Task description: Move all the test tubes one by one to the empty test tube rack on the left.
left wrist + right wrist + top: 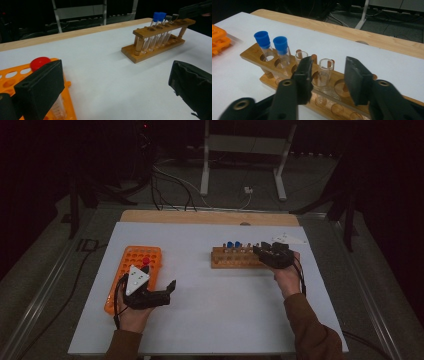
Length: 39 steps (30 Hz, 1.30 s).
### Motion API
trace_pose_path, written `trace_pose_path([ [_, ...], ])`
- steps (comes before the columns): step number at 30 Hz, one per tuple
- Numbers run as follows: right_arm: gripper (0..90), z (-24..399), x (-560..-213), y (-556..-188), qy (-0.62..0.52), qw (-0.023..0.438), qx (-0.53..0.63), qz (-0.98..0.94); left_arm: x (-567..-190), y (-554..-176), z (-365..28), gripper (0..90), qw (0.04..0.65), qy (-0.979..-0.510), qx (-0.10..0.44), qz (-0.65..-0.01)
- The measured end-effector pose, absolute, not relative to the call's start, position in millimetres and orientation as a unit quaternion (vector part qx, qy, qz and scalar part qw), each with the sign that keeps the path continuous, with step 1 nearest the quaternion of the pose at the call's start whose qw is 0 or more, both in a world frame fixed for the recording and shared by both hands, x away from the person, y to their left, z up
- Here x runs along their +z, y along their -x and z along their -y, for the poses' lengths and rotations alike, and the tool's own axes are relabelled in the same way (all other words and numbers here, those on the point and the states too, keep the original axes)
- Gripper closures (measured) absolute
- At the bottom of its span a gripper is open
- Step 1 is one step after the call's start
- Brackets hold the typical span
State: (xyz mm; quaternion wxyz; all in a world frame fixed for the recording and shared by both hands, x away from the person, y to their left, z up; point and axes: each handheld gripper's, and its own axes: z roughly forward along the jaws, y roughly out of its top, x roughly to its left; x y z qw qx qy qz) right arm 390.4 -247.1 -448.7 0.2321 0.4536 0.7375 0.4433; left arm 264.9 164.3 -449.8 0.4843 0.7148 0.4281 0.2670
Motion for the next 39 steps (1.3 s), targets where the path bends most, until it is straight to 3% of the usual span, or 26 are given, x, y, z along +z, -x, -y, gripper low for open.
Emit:
trace_pose_path([
  [9, 70.1, 240, -460, -400, -0.462, 0.224, 0.440, -0.736, -451, -264, -156, 0.8, 0.482, -0.726, 0.261, -0.416],
  [24, 76.5, 238, -462, -401, -0.458, 0.227, 0.440, -0.739, -455, -265, -153, 0.8, 0.481, -0.731, 0.248, -0.415],
  [39, 76.6, 245, -420, -384, -0.427, 0.261, 0.479, -0.721, -456, -266, -149, 0.8, 0.479, -0.738, 0.240, -0.411],
])
